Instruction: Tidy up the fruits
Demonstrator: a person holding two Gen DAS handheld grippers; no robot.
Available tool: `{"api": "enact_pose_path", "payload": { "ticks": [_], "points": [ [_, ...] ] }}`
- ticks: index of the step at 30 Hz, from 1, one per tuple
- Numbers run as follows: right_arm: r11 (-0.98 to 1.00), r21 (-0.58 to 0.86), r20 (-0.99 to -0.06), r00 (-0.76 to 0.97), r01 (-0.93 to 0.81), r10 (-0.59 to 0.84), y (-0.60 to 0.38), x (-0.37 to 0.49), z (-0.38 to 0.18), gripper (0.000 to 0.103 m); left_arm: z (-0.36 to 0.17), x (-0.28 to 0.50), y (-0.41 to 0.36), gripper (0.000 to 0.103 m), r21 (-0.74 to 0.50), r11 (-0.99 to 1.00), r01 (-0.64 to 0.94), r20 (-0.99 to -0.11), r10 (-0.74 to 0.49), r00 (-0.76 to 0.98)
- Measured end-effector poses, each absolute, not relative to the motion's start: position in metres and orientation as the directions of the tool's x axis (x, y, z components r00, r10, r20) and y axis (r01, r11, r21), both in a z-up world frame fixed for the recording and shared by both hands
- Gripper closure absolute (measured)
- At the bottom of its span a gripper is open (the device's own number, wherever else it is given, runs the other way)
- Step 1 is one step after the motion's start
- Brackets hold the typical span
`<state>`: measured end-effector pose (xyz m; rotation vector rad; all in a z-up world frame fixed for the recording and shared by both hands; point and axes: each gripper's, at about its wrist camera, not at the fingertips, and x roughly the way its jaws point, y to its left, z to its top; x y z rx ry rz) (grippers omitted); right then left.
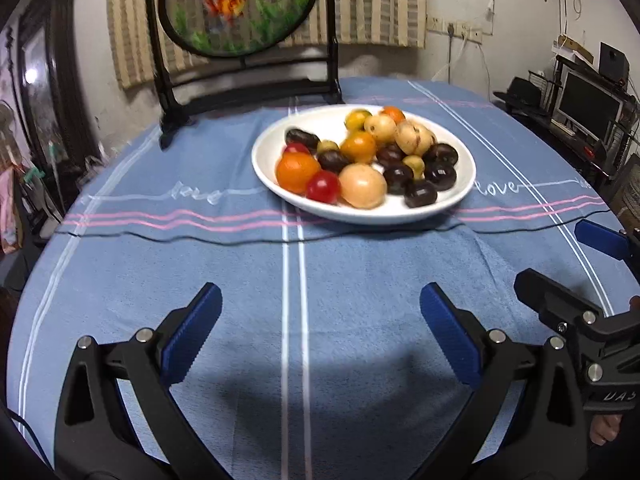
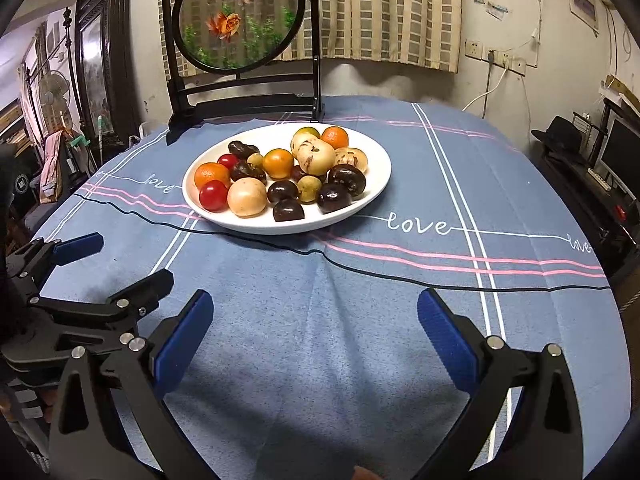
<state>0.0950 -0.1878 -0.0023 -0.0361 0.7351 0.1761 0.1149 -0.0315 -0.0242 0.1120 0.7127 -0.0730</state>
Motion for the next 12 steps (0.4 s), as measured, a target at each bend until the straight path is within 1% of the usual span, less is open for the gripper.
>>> {"api": "enact_pose_path", "payload": {
  "ticks": [2, 7, 12],
  "points": [
    [0.984, 0.027, -0.667, 0.730, -0.174, 0.147, -0.1871, 0.0946, -0.0023, 0.001, -0.0230, 0.1124, -0.0333, 0.002, 0.106, 0.990, 0.094, -0.638, -0.005, 0.770],
    [0.984, 0.033, -0.667, 0.729, -0.174, 0.151, -0.1878, 0.0947, -0.0023, 0.001, -0.0234, 0.1175, -0.0301, 0.002, 0.062, 0.991, 0.117, -0.662, -0.046, 0.748],
    [0.984, 0.034, -0.665, 0.731, -0.173, 0.152, -0.1883, 0.0942, -0.0010, 0.001, -0.0230, 0.1171, -0.0315, 0.002, 0.066, 0.991, 0.120, -0.661, -0.046, 0.749]
  ]
}}
